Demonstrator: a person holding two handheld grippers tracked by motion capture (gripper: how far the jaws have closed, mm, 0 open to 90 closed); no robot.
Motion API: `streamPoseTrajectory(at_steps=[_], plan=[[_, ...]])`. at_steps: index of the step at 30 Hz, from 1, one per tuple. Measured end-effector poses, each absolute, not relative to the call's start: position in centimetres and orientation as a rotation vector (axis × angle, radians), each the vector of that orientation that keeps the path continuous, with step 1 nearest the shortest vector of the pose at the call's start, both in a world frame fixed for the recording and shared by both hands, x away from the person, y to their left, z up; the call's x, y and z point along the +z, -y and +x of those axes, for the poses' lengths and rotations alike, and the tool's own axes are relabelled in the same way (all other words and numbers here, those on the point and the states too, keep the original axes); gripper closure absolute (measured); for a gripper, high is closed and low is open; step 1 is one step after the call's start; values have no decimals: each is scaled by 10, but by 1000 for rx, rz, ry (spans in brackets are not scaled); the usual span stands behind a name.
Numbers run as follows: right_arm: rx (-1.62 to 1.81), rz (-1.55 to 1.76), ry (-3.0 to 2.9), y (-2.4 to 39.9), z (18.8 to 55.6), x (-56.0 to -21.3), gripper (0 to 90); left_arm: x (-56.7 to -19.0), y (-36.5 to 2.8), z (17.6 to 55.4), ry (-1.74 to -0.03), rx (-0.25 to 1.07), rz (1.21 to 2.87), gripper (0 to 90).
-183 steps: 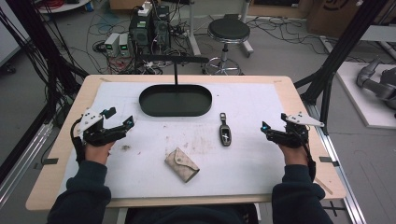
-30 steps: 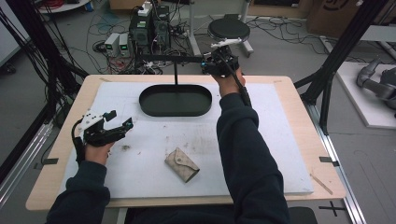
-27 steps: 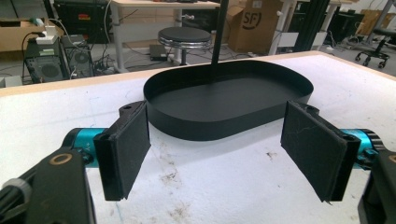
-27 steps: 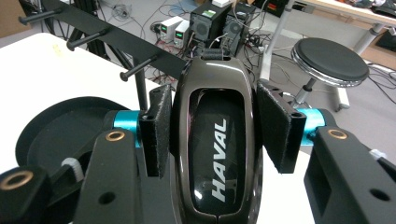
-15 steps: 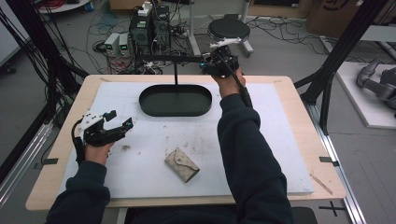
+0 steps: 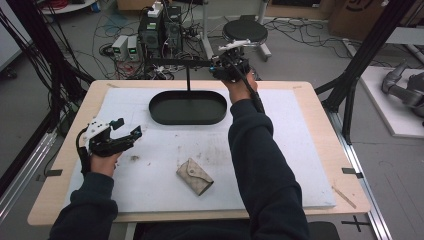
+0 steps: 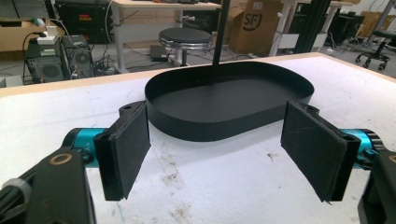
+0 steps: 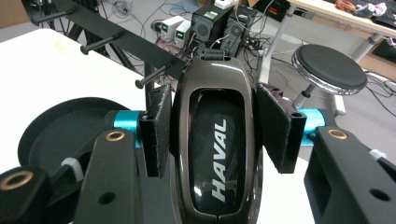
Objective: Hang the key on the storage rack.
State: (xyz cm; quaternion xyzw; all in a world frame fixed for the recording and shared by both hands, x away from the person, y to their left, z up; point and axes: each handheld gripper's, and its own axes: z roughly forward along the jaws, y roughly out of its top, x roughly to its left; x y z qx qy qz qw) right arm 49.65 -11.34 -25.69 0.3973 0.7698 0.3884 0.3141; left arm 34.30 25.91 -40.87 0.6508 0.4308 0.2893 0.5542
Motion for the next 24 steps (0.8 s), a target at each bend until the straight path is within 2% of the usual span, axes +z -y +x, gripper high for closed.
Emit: streamPoseTrajectory(at_steps=[8,16,24], plan=[[996,1109,-1968,116,508,-257,496,-408,-260,342,-1014,686,1537,237],[877,1141,-1995,139,512,-286,495,-408,-261,342,-1018,688,1533,237],[869,1147,-2068,144,512,-313,494,-408,-260,342,-1017,686,1542,237]])
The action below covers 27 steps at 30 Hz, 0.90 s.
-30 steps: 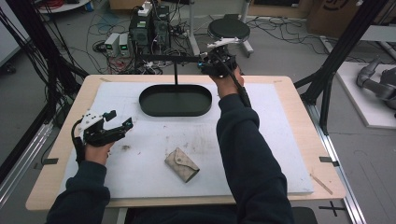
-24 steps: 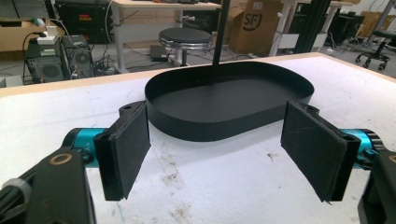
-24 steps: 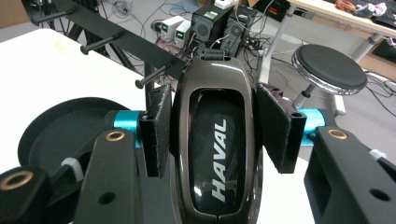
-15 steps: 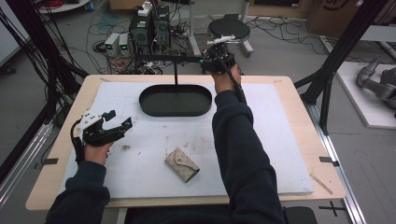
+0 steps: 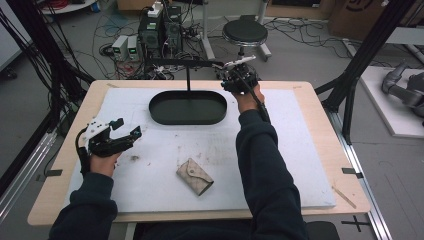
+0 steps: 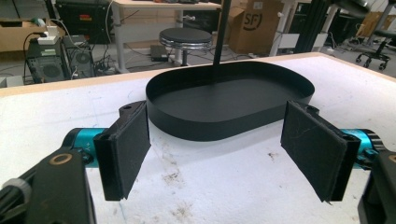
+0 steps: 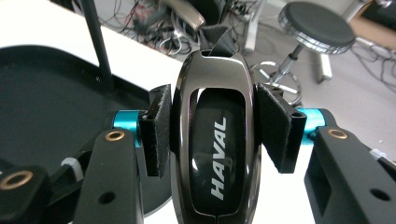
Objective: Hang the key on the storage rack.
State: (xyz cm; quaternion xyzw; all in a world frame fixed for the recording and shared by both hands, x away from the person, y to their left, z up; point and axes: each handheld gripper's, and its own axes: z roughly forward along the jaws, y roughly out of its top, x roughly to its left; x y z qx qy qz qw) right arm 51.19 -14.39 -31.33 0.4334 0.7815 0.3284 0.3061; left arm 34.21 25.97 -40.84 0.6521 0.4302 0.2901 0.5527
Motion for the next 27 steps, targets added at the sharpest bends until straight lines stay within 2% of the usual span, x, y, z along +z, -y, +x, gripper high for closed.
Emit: streamPoseTrajectory(at_steps=[7,13,23,24,27], plan=[[790,1172,-2092,136,519,-336,491,-408,-259,342,-1014,686,1545,237],[788,1190,-2097,137,520,-340,478,-409,-259,343,-1012,683,1549,237],[885,1115,-2059,154,499,-308,460,-409,-260,342,-1011,683,1549,237],[895,1104,-2070,157,495,-304,447,-409,-259,342,-1009,686,1551,237],[874,1072,-2118,165,482,-295,329,-408,-259,342,-996,689,1550,237]])
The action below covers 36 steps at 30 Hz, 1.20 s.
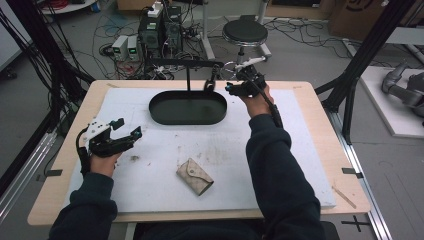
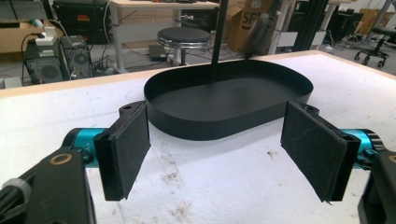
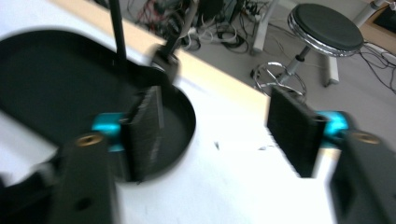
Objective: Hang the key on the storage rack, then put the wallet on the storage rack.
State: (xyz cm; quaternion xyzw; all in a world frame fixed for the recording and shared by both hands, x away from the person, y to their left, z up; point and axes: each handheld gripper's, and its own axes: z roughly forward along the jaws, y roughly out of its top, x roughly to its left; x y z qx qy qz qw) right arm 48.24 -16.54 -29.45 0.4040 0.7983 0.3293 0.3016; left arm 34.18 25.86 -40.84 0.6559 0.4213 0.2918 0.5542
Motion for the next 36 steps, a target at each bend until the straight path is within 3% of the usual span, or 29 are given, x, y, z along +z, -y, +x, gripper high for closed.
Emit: streamPoseTrajectory(at_steps=[7,13,19,36], plan=[[924,963,-2123,203,432,-299,194,-409,-258,343,-988,670,1544,210],[1008,967,-2132,237,388,-347,193,-409,-257,343,-987,672,1553,210],[1033,1044,-2133,252,371,-390,194,-409,-255,342,-989,680,1565,210],[1145,917,-2116,219,344,-391,193,-409,-253,343,-976,683,1569,215]])
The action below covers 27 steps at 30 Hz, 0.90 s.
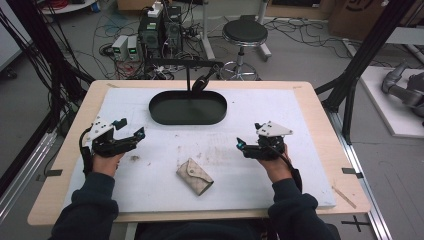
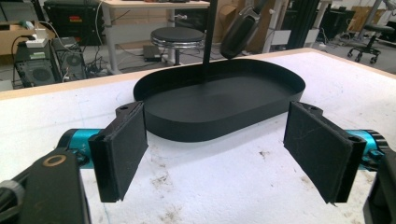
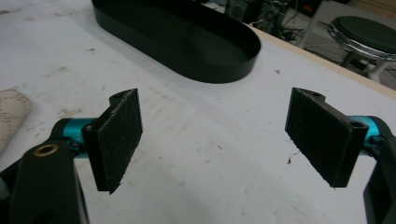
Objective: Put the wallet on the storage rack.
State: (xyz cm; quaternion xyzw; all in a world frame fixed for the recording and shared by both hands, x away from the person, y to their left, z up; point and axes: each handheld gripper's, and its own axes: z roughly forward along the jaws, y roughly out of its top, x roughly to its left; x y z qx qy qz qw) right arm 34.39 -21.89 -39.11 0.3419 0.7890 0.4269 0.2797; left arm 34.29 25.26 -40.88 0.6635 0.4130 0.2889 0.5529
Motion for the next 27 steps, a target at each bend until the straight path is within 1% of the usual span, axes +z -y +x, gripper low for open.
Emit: streamPoseTrajectory(at_steps=[10,20,21,23,25,27], plan=[[1265,832,-2253,175,331,-398,194,-408,-254,341,-991,694,1573,215],[1263,707,-2465,119,315,-425,199,-408,-254,341,-985,688,1575,216],[1255,697,-2494,114,313,-428,213,-408,-253,341,-985,688,1574,216],[1251,668,-2540,108,311,-433,270,-408,-253,341,-984,688,1576,216],[1249,674,-2561,106,312,-436,288,-408,-253,341,-985,685,1576,216],[1259,680,-2587,107,314,-436,352,-408,-253,341,-987,687,1577,216]])
